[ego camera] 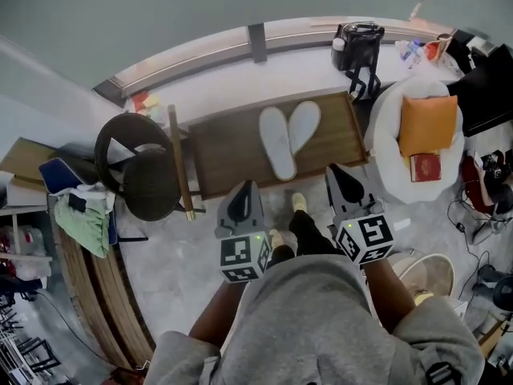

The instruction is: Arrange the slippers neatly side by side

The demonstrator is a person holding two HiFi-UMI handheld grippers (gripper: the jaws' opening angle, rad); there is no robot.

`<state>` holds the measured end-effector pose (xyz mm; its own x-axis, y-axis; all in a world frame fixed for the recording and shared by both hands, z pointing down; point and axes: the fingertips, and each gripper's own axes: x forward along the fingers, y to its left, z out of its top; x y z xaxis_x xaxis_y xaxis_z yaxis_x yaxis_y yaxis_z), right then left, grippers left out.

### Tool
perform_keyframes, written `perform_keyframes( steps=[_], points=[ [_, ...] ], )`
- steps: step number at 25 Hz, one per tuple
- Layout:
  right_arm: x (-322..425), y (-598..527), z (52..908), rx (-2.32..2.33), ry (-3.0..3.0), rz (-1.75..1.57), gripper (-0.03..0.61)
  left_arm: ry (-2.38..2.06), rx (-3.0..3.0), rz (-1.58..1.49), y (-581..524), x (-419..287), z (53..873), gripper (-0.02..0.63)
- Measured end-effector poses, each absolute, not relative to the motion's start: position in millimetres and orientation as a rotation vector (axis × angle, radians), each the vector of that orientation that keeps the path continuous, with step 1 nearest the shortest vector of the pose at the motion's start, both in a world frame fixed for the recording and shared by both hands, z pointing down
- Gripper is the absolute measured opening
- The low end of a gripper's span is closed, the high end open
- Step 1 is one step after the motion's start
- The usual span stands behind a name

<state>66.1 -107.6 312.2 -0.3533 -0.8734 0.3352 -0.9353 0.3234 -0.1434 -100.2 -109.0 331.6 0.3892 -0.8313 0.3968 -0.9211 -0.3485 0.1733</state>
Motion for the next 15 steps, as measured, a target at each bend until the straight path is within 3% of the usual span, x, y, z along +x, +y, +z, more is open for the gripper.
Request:
perform_keyframes(
  steps=[15],
  points=[
    [102.7,-224.5,365.7,1.513,-2.436,0.582,0.025,-1.522,2.174,0.468,-206.2,-49.1,391.8,0.015]
  ],
)
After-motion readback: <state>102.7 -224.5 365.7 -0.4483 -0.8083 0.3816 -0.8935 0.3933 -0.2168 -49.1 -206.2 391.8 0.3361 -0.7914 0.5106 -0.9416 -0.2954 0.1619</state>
